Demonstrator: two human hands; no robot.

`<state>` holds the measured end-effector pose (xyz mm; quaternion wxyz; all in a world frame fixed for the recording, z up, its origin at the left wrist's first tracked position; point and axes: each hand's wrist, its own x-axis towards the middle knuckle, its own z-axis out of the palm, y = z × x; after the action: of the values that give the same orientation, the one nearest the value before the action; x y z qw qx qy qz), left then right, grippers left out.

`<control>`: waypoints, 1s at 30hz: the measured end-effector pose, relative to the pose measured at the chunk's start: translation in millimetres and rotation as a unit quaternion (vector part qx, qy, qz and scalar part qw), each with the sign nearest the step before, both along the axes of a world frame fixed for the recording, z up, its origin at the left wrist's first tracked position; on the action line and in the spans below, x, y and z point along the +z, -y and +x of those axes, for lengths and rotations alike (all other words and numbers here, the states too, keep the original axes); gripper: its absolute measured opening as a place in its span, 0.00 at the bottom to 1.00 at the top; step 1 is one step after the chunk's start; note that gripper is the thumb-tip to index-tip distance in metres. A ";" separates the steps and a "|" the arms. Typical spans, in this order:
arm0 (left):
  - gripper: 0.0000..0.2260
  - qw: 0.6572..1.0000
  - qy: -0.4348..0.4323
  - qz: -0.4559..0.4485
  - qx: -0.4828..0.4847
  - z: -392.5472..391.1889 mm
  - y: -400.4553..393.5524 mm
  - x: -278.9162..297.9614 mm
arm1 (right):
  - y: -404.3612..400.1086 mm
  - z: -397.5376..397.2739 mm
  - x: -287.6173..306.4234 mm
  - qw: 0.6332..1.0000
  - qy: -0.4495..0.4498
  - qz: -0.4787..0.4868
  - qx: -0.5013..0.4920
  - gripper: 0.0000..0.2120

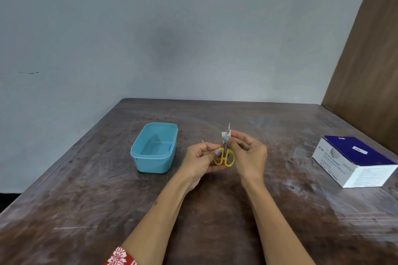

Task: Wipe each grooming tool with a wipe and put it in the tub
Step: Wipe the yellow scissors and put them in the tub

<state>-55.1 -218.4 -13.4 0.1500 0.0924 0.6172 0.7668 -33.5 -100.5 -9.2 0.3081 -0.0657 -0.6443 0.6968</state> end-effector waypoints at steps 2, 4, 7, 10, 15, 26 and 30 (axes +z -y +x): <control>0.09 1.000 0.000 -0.011 -0.006 -0.5 -0.5 0.5 | -0.6 1.1 1.2 1.000 -0.012 -0.001 -0.010 0.09; 0.08 1.000 -0.003 -0.020 0.000 -1.0 -0.2 0.5 | -0.4 1.3 1.6 1.000 -0.015 0.000 -0.010 0.09; 0.06 1.000 0.000 -0.027 -0.012 -0.7 0.1 -0.8 | -0.1 1.3 3.3 0.999 -0.026 -0.022 -0.013 0.10; 0.06 0.999 0.001 -0.041 -0.032 0.9 -1.8 -2.5 | -4.4 -0.1 5.1 0.997 -0.039 -0.064 -0.027 0.09; 0.05 1.000 -0.012 -0.026 -0.002 -0.6 -0.9 -2.2 | -1.5 -1.5 3.0 0.996 -0.014 -0.082 0.010 0.08; 0.05 0.999 0.002 -0.039 -0.010 1.4 -3.1 -1.2 | -4.9 -1.8 4.7 0.987 -0.057 -0.091 -0.118 0.08; 0.05 0.999 0.007 0.020 0.034 -1.0 -2.0 -0.7 | 0.7 1.1 -2.8 0.976 -0.059 0.161 -0.133 0.08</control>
<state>-56.0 -216.4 -14.1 0.1268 0.0691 0.6033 0.7843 -32.4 -101.2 -11.9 0.4422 -0.0587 -0.7144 0.5391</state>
